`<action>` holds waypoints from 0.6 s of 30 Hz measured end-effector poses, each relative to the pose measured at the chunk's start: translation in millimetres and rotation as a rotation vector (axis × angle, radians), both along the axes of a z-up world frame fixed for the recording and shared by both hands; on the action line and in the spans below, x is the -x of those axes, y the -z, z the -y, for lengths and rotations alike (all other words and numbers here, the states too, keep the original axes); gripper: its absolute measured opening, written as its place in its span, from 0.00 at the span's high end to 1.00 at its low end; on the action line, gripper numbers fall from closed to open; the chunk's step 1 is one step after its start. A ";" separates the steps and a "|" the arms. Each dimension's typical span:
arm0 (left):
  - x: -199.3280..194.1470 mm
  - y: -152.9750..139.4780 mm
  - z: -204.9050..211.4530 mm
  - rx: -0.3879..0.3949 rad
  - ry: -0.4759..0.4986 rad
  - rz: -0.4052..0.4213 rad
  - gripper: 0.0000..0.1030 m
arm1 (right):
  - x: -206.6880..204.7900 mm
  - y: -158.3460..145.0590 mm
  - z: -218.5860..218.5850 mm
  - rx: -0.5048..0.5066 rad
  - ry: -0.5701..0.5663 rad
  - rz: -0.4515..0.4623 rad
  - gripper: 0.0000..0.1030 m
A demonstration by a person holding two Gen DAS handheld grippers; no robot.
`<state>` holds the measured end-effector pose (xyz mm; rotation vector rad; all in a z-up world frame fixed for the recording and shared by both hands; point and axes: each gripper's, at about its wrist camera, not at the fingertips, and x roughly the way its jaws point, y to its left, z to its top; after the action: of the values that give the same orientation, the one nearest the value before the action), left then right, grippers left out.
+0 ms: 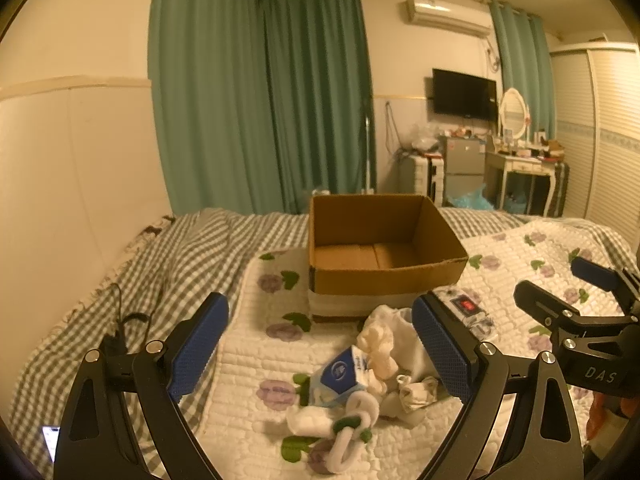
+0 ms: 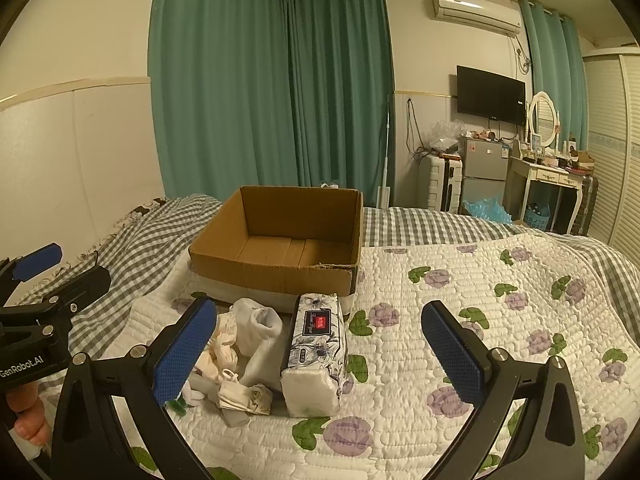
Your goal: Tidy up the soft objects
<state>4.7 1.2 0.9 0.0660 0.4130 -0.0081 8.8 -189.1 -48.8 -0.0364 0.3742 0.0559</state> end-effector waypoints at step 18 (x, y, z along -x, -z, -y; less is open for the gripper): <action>1.5 3.9 -0.5 -0.002 -0.006 -0.001 0.08 | -0.7 0.9 0.2 -0.001 -0.003 -0.006 0.00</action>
<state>3.3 1.7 -3.1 0.0667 0.4146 -0.0020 9.5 -189.4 -49.7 -0.0364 0.3805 0.0595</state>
